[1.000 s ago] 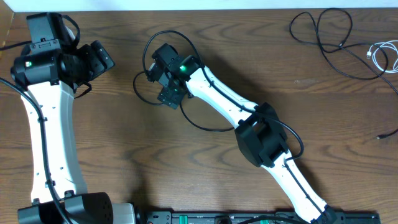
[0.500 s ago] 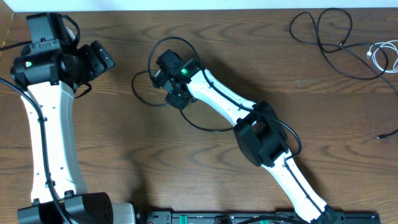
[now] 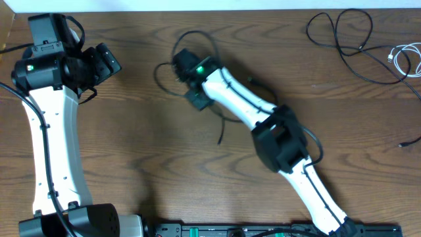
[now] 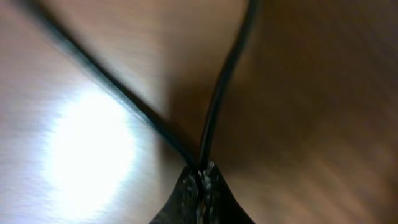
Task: Untangle cables
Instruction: 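Drag the black cable loop to the upper right with the right gripper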
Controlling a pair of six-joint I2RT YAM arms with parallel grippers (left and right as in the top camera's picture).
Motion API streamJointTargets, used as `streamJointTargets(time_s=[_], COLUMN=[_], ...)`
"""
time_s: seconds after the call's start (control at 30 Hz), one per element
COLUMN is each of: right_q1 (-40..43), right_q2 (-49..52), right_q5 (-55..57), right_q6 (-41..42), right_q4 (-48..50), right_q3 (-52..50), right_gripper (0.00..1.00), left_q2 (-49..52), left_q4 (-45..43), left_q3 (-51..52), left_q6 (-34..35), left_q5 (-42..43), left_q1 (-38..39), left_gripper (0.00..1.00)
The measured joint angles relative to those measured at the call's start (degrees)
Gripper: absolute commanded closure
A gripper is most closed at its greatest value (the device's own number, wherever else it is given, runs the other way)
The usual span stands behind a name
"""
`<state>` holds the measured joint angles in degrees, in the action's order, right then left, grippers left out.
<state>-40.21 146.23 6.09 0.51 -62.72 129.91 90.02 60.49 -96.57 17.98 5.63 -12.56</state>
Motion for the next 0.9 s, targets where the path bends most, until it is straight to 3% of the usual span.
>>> streamJointTargets(time_s=[0.43,0.9], right_q1=[31.5,68.6], right_q2=[0.0,0.0], right_q5=[3.8,5.1], right_q6=[7.0,7.7], right_q4=[-20.4,-12.6], right_q3=[0.7,0.7], right_gripper=[0.99,0.99], left_q2=[0.0,0.0], left_q4=[0.0,0.0], left_q3=[0.0,0.0], left_q6=[0.0,0.0], left_q5=[0.0,0.0], left_q1=[0.0,0.0], left_gripper=[0.04,0.04])
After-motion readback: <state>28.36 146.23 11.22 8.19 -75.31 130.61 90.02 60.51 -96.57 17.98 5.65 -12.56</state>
